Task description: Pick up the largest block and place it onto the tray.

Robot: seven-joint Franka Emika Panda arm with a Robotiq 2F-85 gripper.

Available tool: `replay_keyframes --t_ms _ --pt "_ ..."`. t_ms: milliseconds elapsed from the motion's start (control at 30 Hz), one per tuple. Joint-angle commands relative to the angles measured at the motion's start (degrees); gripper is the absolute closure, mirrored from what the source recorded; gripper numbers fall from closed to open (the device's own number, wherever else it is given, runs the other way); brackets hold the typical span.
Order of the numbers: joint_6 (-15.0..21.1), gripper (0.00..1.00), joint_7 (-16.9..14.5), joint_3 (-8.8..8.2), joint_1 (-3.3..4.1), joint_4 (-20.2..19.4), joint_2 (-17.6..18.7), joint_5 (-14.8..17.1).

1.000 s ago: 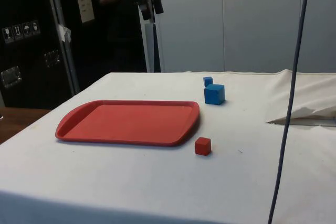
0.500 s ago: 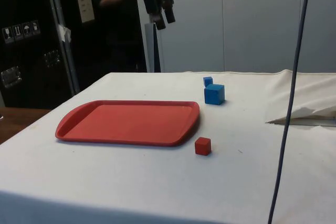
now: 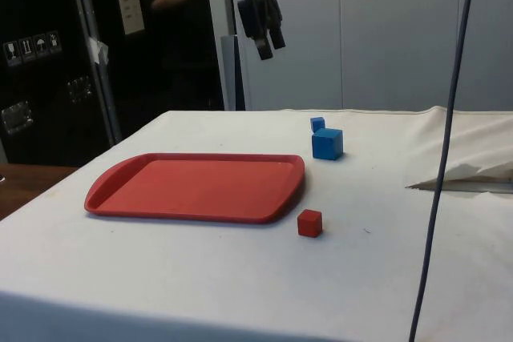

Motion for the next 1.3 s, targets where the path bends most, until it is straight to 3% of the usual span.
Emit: replay_keyframes --t_ms 0,500,567,867,900,1200,1233,1267 --pt "1.0 0.00 -0.1 -0.17 -0.11 -0.7 -0.2 -0.6" --pt "5.0 0.00 -3.3 -2.75 -0.86 -4.8 1.9 0.3" --pt "4.7 0.00 -3.1 -2.92 -0.63 -4.8 2.1 0.1" --pt "8.2 0.00 -4.8 -4.47 -1.55 -6.9 4.9 1.8" --pt "7.6 0.00 -4.5 -4.58 -1.32 -6.7 4.8 1.3" --pt "9.8 0.00 -5.2 -5.21 -2.23 -7.1 8.9 5.2" --pt "9.3 0.00 -4.9 -5.33 -1.89 -7.0 8.7 4.5" --pt "9.9 0.00 -5.2 -5.21 -2.29 -7.1 9.3 5.6"
